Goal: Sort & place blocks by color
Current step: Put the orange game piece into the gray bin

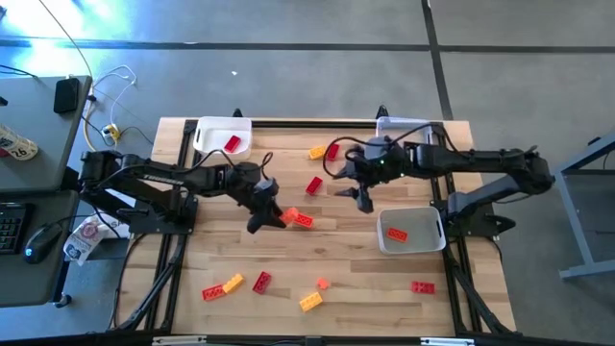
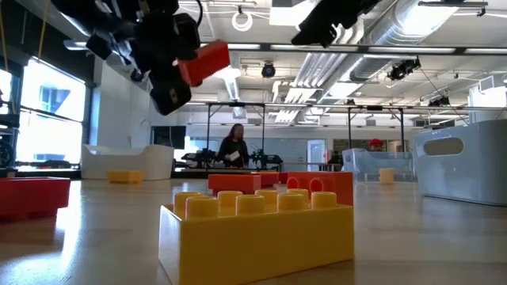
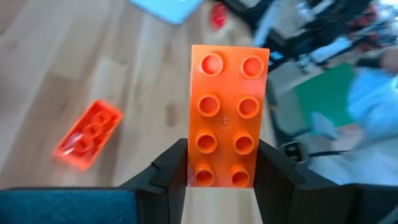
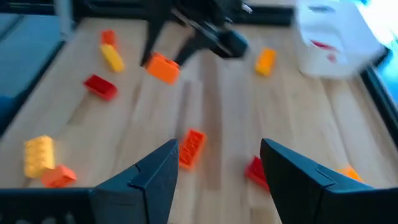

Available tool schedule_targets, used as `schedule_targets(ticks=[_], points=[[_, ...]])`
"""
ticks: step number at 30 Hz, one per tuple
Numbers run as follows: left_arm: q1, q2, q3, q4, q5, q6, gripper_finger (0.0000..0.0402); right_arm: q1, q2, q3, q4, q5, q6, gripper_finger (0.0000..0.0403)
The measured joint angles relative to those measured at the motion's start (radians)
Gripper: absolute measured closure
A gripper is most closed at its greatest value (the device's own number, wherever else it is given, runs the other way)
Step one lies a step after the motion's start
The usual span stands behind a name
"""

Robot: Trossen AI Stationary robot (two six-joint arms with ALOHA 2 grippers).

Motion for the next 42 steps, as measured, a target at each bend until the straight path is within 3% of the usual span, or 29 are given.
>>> schedule_targets(ticks=[3, 13, 25, 36, 42], points=[[0.006, 0.005, 0.001, 0.073, 0.068, -0.03, 0.0278, 0.014, 0.031, 0.0, 0.086, -0.069, -0.025, 0.019], [0.02, 0.024, 0.003, 0.266, 0.243, -0.175, 0.0278, 0.076, 0.134, 0.0, 0.308, -0.135, -0.136, 0.019], [0.057, 0.068, 0.066, 0.315, 0.285, -0.22, 0.0277, 0.103, 0.208, 0.0, 0.493, -0.17, -0.211, 0.019], [0.062, 0.193, 0.166, 0.313, 0.336, -0.214, 0.0277, 0.102, 0.231, 0.001, 0.487, -0.172, -0.235, 0.0191], [0.064, 0.226, 0.189, 0.311, 0.34, -0.189, 0.0277, 0.102, 0.233, 0.001, 0.459, -0.216, -0.235, 0.023]])
